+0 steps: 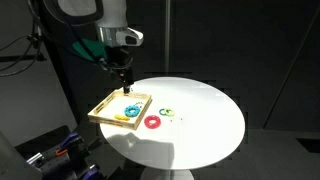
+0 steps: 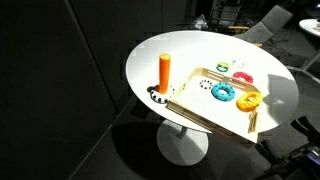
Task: Put the red ring in the box
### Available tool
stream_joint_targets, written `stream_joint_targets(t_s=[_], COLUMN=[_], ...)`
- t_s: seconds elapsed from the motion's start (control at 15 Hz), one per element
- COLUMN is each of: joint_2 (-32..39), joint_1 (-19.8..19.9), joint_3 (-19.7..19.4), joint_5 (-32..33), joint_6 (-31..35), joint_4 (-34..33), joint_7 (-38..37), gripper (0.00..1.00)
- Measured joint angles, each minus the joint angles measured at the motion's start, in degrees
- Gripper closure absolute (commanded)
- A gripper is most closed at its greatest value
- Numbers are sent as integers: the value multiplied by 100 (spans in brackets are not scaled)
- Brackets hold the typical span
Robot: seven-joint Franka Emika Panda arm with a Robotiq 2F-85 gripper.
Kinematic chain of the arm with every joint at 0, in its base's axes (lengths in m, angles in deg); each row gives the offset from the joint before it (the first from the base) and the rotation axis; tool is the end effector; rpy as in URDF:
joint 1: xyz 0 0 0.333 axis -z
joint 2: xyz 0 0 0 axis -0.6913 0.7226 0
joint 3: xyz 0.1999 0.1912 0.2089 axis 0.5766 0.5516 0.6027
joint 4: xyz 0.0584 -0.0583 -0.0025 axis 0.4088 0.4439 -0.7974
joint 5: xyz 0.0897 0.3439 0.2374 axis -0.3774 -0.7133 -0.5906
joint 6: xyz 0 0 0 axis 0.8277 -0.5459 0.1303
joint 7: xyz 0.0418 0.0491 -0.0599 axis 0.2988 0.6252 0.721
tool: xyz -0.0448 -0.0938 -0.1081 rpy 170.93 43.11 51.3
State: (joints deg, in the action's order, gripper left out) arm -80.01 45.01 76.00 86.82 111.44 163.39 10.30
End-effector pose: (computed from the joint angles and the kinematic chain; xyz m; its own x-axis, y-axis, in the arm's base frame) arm 0.3960 -0.0832 0.3768 0.9994 -0.0302 0.0149 -0.0279 -0.9907 -0.1329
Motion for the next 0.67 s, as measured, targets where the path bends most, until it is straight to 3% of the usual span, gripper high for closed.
stream_joint_targets(t_s=[0.67], joint_2=[105], joint_1=[38], joint_3=[60], joint_5=[0], joint_6=[200], joint_4=[-4], joint_7=[-12], gripper=[0])
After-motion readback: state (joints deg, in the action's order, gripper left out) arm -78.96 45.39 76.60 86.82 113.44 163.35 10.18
